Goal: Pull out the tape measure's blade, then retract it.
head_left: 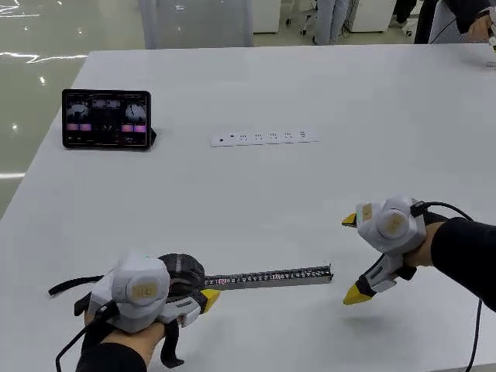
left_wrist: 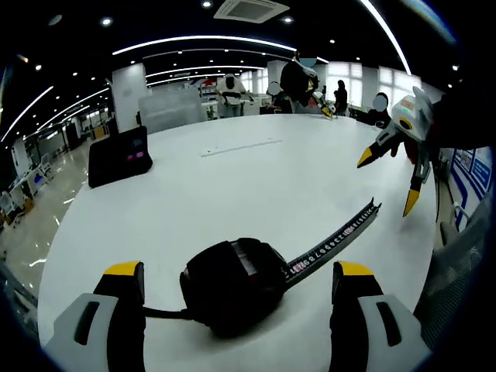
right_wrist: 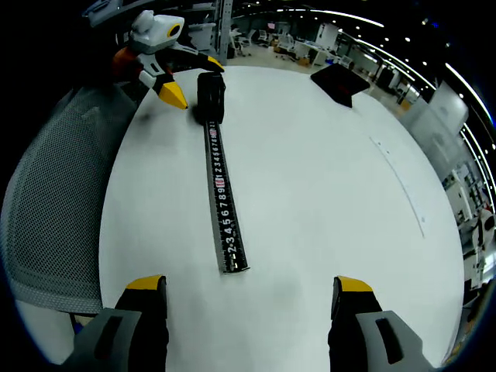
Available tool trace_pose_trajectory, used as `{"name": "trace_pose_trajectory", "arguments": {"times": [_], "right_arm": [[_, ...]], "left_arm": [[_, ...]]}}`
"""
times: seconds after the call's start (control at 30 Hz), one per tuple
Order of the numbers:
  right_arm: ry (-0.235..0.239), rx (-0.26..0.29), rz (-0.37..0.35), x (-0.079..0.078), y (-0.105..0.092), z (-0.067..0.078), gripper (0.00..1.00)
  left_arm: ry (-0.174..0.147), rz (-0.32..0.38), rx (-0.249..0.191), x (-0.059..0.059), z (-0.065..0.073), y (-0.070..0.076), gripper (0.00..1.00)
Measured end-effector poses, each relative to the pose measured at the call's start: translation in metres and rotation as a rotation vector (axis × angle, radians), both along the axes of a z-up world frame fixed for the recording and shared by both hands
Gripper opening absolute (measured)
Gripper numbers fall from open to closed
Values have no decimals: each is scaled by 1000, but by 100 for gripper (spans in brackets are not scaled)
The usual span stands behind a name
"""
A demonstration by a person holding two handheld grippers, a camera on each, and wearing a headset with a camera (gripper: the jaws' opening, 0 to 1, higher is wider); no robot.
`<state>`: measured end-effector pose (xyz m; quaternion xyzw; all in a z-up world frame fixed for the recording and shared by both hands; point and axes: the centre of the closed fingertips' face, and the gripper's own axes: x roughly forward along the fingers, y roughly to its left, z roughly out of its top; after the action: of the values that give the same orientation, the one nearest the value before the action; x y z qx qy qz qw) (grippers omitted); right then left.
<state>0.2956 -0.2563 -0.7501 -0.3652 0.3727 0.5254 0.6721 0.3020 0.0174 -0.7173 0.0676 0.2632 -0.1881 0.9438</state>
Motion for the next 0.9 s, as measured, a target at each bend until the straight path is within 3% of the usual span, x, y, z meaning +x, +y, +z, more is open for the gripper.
{"name": "trace_pose_trajectory", "arguments": {"times": [0.13,0.3,0.37,0.77,0.9], "right_arm": [[8,-10,16,3,3,-4,81],[22,-21,33,5,8,-10,76],[25,-26,43,5,10,-12,73],[53,-63,113,-4,15,-22,52],[70,-78,146,-10,14,-24,36]], "left_arm": [[-31,29,-31,6,3,1,99],[-38,112,-69,8,2,9,99],[-41,137,-64,7,-2,12,99],[-39,142,-58,-1,-13,11,99],[-50,150,-70,1,-12,11,99]]}}
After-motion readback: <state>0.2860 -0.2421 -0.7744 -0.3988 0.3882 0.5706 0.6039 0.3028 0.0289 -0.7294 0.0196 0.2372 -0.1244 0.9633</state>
